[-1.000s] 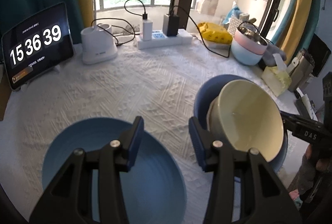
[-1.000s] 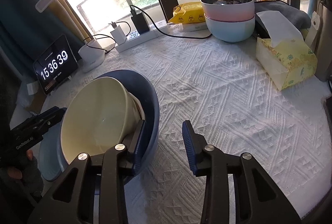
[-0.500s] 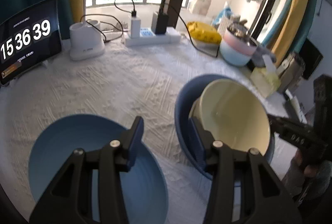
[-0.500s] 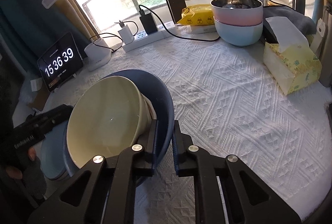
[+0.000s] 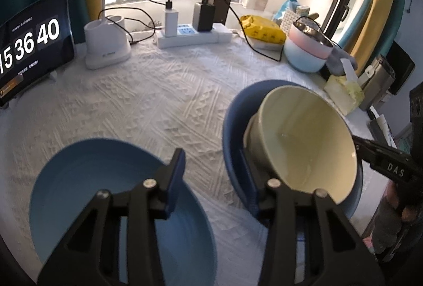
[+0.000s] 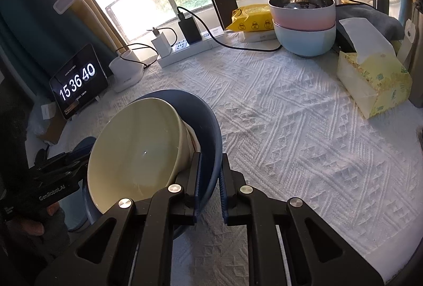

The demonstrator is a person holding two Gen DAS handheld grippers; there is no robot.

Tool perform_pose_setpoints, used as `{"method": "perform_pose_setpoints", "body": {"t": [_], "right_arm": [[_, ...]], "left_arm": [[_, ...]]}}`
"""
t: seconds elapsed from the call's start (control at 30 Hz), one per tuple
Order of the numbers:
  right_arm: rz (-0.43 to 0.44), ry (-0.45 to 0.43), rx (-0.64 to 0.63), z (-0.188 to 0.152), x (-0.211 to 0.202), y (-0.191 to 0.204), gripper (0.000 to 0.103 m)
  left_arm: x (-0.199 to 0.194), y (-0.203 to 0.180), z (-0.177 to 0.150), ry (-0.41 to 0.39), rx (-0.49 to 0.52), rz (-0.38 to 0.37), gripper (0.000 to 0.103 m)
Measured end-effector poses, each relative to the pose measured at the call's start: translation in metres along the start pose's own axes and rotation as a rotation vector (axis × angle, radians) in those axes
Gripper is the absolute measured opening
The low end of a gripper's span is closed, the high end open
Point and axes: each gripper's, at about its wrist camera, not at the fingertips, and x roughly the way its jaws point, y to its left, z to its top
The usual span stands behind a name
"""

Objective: Organize plates and bowls

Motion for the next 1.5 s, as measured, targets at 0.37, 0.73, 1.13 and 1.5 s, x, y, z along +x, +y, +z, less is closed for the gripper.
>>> {"method": "perform_pose_setpoints", "body": {"t": [0.37, 0.73, 1.13, 1.5], "right_arm": [[-0.020, -0.027, 0.058, -0.003, 0.001, -0.001, 0.013], [-0.038, -0.044, 0.115, -0.005, 0.000, -0.001, 0.010], [-0.093, -0.052, 0.114, -0.005, -0.015, 0.000, 0.008], [-0.085, -0.083, 0.117, -0.001, -0.035, 0.002, 0.008]], "left_arm": [[0.003, -0.021, -0.004, -0.049, 0.038, 0.049, 0.011], [0.000, -0.023, -0.005, -0.057, 0.025, 0.060, 0.011], [-0.009, -0.032, -0.012, -0.057, 0.037, 0.039, 0.012], [-0.031, -0.040, -0.007, -0.090, 0.043, 0.026, 0.012]]}}
